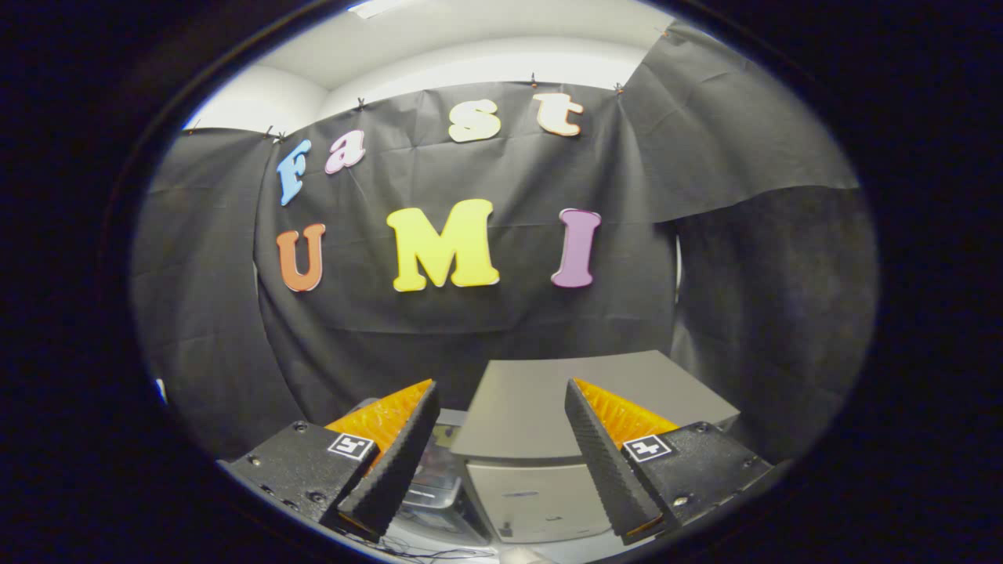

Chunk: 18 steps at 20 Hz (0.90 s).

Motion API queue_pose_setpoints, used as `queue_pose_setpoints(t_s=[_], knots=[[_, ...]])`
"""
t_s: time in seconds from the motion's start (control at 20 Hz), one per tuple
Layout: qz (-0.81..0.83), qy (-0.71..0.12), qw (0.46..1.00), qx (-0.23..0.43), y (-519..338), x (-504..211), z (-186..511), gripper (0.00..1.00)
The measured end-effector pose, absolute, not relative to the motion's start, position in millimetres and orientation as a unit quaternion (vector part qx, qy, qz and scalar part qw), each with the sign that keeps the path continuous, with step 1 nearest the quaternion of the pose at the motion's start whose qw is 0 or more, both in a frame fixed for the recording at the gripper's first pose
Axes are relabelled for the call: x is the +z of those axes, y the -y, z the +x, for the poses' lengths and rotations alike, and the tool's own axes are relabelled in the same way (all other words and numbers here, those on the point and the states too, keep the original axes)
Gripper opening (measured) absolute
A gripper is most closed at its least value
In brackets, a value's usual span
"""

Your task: Put the clothes into the washing machine and then close the washing machine lid.

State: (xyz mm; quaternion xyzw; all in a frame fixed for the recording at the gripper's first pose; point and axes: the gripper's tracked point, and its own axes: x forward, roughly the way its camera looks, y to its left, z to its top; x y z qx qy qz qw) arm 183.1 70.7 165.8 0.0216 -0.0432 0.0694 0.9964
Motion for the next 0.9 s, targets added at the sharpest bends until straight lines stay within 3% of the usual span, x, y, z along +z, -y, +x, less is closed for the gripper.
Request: queue_pose_setpoints(t_s=[0.35,0.9], knots=[[0.043,0.011,0.997,0.057,18,85,148,1.0],[0.046,-0.018,0.998,0.03,56,1,87,1.0]])
